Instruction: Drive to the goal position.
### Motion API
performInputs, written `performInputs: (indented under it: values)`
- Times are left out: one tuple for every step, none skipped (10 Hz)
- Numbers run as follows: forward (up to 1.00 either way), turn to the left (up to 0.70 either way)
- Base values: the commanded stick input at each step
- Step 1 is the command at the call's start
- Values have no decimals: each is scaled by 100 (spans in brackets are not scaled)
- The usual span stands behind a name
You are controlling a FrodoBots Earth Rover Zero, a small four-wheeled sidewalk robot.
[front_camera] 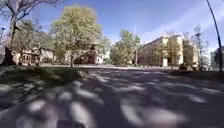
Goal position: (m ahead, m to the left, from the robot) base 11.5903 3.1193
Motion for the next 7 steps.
performInputs:
  values:
    - [85, 0]
    - [85, 0]
    - [85, 0]
    - [85, 0]
    - [85, 0]
    - [85, 0]
    - [85, 0]
